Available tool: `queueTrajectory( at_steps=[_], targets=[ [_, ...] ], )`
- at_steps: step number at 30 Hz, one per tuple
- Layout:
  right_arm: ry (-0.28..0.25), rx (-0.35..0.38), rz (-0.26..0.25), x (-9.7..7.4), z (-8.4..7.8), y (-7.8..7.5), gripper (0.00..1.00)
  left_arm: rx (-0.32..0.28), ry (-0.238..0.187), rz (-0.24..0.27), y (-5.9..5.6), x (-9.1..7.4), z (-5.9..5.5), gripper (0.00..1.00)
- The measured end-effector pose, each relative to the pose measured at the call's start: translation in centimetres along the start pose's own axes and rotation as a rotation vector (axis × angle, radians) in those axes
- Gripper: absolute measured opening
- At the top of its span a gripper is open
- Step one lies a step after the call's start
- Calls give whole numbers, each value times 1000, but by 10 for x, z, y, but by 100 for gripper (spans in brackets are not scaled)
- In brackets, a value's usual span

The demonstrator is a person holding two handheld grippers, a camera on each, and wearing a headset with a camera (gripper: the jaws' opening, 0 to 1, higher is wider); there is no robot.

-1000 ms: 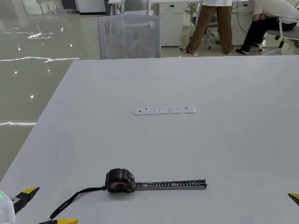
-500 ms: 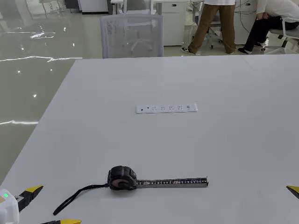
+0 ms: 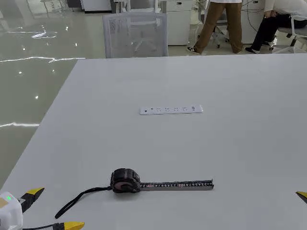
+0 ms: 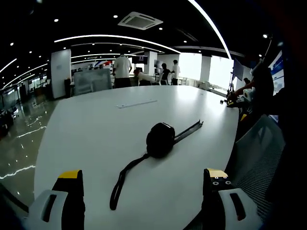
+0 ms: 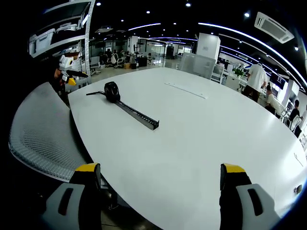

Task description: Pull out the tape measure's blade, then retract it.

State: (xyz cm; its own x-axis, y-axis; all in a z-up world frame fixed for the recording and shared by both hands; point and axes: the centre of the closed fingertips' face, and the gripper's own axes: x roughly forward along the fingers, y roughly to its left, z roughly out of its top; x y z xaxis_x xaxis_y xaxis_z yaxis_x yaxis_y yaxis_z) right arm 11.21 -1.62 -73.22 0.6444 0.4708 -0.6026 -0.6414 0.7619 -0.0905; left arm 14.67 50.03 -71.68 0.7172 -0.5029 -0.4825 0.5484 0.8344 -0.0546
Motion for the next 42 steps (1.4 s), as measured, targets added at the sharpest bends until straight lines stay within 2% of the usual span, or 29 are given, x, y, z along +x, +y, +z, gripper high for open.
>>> queueTrajectory(
  at_steps=[9, 15, 20, 23, 26, 29, 32, 36, 38, 39, 40, 41, 42],
  targets=[
    [10, 6, -6, -1, -5, -2, 100, -18, 0, 6, 4, 2, 0, 100],
    [25, 13, -2, -3, -8, 8, 100, -47, 7, 24, 6, 4, -2, 100],
    [24, -2, 2, 0, -6, 7, 100, -48, 17, 11, -2, 6, -4, 100],
    [14, 5, -7, 1, -2, 6, 100, -47, 16, 3, -5, 7, -2, 100],
    [34, -25, 6, 3, -2, 7, 100, -66, 2, 0, -7, 12, 4, 100],
    [35, -44, 16, 3, 5, 6, 100, -73, 13, 6, -11, 21, 12, 100],
    [44, -92, 36, 7, 15, 2, 100, -77, 36, 46, -13, 31, 22, 100],
    [67, -144, 55, 16, 25, -6, 100, -99, 6, 52, -25, 48, 37, 100],
    [73, -165, 87, 23, 32, -5, 100, -111, 19, 63, -30, 60, 40, 100],
    [86, -178, 116, 26, 33, -2, 100, -111, 19, 63, -28, 66, 42, 100],
    [92, -196, 157, 34, 34, 1, 100, -104, 26, 98, -27, 73, 43, 100],
    [96, -210, 166, 38, 36, 1, 100, -95, 36, 127, -25, 77, 43, 100],
    [99, -221, 169, 43, 38, 1, 100, -93, 34, 121, -28, 83, 45, 100]
  ],
)
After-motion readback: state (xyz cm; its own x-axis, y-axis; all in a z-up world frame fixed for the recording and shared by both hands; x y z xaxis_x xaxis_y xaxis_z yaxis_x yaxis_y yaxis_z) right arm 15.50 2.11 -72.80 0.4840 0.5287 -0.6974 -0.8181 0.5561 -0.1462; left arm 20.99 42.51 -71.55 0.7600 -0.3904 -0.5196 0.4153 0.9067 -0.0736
